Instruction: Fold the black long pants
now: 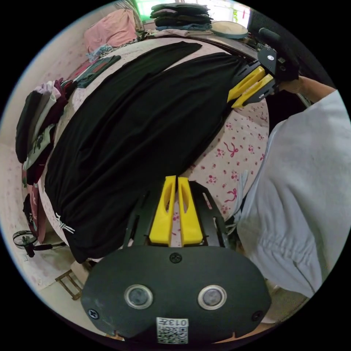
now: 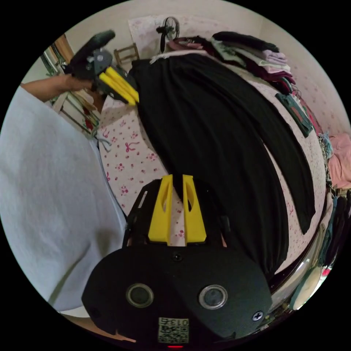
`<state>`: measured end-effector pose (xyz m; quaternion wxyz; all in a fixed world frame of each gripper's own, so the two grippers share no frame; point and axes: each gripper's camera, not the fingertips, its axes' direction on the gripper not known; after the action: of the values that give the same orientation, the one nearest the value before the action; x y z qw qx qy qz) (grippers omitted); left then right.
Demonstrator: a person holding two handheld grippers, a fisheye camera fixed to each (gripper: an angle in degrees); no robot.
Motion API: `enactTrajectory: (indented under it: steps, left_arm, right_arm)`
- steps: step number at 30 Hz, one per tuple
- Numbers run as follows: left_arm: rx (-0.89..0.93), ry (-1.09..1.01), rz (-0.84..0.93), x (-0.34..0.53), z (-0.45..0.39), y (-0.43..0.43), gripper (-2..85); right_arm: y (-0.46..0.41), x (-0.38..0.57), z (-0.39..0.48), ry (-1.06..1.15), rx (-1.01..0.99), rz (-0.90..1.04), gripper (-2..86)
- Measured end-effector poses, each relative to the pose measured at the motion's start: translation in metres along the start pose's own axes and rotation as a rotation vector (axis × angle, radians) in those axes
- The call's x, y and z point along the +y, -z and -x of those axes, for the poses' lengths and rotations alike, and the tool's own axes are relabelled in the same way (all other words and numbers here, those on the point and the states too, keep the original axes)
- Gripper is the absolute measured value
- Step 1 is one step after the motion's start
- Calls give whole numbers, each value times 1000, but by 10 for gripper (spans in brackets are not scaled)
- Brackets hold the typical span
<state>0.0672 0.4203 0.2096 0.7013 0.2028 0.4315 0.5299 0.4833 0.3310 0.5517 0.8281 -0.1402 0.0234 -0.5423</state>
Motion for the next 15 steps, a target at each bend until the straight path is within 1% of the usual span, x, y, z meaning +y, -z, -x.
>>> enactTrajectory:
  steps: [3,5,8,10,11,13,15]
  left_arm:
    - [18,-20,-26,7,6,34,9]
    - [38,-12,-20,13,12,44,11]
    - [76,37,14,22,26,45,24]
    - [115,85,-11,30,38,58,30]
    - [135,132,-44,41,50,71,33]
    - [93,266,-75,66,79,88,36]
    - [3,595,-118,120,137,108,47]
  right_arm:
    - [4,-1,5,-1,9,43,23]
    - [12,4,8,-7,-6,13,16]
    - [8,10,9,-48,-11,32,11]
    - [13,15,10,-64,-20,15,8]
    - [17,16,9,-77,-24,0,7]
    - [34,25,2,-158,-35,-82,3]
    - [41,34,-9,-253,-22,-118,2]
